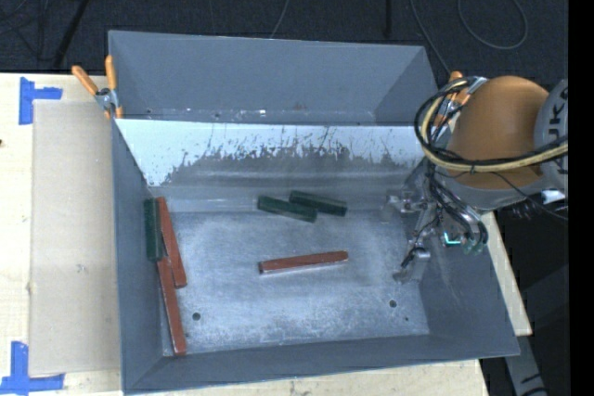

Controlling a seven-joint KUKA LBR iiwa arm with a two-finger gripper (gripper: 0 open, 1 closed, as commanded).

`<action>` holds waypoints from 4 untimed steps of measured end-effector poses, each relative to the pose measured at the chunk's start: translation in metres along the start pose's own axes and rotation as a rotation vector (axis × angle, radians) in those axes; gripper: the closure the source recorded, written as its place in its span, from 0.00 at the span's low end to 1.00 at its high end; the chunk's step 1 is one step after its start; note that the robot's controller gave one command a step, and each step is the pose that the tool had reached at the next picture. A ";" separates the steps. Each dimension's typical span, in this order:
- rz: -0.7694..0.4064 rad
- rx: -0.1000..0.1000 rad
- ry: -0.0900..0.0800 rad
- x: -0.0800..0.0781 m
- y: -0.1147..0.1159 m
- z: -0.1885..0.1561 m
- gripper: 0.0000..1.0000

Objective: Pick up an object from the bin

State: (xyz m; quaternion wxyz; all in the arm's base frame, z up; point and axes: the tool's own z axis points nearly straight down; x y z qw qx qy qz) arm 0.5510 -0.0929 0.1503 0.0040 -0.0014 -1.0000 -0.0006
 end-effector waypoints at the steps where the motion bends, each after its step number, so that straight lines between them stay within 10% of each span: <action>1: -0.069 -0.002 -0.001 -0.015 0.046 0.074 0.00; 2: -0.236 0.001 -0.012 -0.042 0.104 0.077 0.00; 3: -0.237 0.002 -0.010 -0.041 0.103 0.078 1.00; 4: -0.239 0.004 -0.015 0.005 0.066 -0.062 1.00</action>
Offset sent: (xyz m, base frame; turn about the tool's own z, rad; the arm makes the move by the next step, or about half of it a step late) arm 0.0158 0.0419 -0.0685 -0.0641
